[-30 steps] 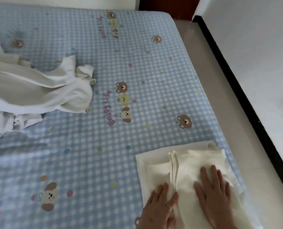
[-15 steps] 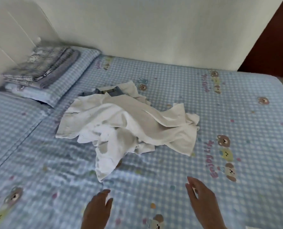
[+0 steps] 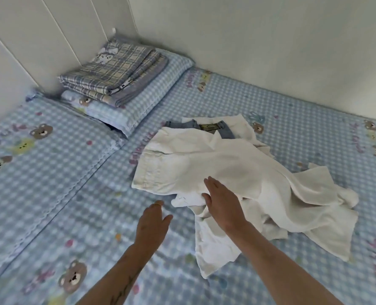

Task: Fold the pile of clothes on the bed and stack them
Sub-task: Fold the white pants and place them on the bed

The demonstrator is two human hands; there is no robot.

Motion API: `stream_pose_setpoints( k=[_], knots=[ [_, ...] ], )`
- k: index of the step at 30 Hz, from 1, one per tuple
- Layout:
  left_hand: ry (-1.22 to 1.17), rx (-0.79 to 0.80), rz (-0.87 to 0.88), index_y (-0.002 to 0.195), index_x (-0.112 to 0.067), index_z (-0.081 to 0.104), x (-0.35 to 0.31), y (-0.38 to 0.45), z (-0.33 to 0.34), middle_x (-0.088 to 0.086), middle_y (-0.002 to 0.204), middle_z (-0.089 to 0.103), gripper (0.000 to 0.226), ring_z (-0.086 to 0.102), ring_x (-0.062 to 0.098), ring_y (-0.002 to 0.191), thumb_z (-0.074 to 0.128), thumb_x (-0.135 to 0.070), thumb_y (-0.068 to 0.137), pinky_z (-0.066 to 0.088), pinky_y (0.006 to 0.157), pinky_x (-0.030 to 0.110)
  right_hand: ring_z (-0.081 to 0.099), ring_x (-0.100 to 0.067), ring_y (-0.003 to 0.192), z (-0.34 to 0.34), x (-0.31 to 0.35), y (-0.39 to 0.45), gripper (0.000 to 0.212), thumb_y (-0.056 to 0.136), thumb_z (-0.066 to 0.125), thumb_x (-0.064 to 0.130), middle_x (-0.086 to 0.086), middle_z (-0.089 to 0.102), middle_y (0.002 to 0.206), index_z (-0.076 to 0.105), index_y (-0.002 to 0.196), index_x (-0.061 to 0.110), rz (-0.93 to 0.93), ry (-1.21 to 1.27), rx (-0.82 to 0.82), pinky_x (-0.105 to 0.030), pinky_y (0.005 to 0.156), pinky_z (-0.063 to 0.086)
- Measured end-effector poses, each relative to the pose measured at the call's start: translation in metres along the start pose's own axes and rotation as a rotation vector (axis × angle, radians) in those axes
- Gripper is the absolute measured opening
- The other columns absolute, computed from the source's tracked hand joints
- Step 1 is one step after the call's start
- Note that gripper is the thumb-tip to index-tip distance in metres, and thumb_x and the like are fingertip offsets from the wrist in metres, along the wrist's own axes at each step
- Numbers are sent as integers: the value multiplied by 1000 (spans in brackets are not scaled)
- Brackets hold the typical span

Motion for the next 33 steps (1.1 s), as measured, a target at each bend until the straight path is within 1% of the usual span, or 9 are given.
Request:
stream_pose_setpoints(
  k=[4, 10, 16, 20, 22, 24, 27, 32, 33],
  knots=[
    [-49, 30, -12, 140, -13, 36, 29, 29, 8, 2, 143, 43, 55, 37, 16, 133, 57, -28, 92, 30, 107, 27, 21, -20, 144, 44, 11, 45, 56, 92, 54, 19, -8, 30, 152, 33, 143, 7, -155, -322, 128, -33, 118, 10],
    [101, -23, -3, 146, -10, 22, 47, 64, 14, 7, 151, 26, 68, 23, 21, 140, 59, -22, 91, 25, 112, 28, 63, -14, 93, 19, 14, 54, 19, 83, 63, 16, 6, 67, 95, 65, 102, 21, -111, -348, 41, -21, 86, 42],
    [161, -381, 154, 148, -15, 25, 24, 66, -18, 19, 149, 29, 92, 32, 36, 136, 79, -16, 73, 32, 110, 47, 64, -20, 74, -58, 13, -5, 18, 85, 64, 9, 8, 69, 83, 66, 100, 20, -25, -72, -102, -29, 63, 46],
    [-50, -665, 150, 145, -14, 29, 24, 54, -76, 20, 151, 21, 95, 28, 36, 137, 81, -5, 65, 30, 107, 51, 69, -15, 81, -98, 2, -54, 23, 78, 71, 3, 7, 73, 92, 73, 98, 15, -49, -43, -170, -21, 70, 47],
    [43, -608, 312, 138, -12, 44, 15, 43, -93, 22, 150, 25, 90, 30, 40, 135, 80, 6, 57, 32, 105, 53, 65, -9, 87, -115, 2, -80, 20, 83, 62, 14, 7, 72, 97, 74, 98, 16, -91, -44, -200, -19, 71, 48],
    [147, -504, 518, 107, -9, 66, 3, 17, -96, 18, 131, 54, 66, 48, 37, 124, 79, 16, 48, 42, 98, 51, 67, -8, 89, -127, 3, -108, 29, 93, 48, 27, 7, 72, 98, 75, 96, 16, -116, -53, -223, -21, 70, 53],
    [90, -430, 604, 97, -23, 56, 0, -38, -105, 6, 92, 71, 46, 53, 17, 93, 61, 5, 60, 44, 81, 28, 62, -2, 93, -149, -1, -148, 51, 99, 31, 42, 9, 71, 100, 75, 93, 17, -46, -27, -287, -16, 74, 51],
    [-25, -362, 719, 102, -26, 58, -13, -164, -111, -9, 97, 65, 33, 53, 12, 87, 51, -13, 73, 41, 75, 25, 68, -15, 90, -170, -24, -238, 13, 82, 66, 18, 3, 72, 101, 75, 91, 17, 151, -108, -293, -16, 76, 47],
    [-49, -362, 741, 101, -26, 59, -20, -192, -111, -10, 96, 66, 27, 53, 11, 87, 52, -15, 78, 42, 75, 24, 71, -18, 84, -170, -26, -258, 27, 68, 79, 4, 1, 73, 100, 74, 91, 18, 225, -120, -236, -19, 67, 51]
  ],
)
Point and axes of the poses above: each hand's wrist, its own y-axis towards the middle knuckle, its own z-axis out of the palm, x = y × z, the point moved 8 cm from there along y, towards the middle knuckle
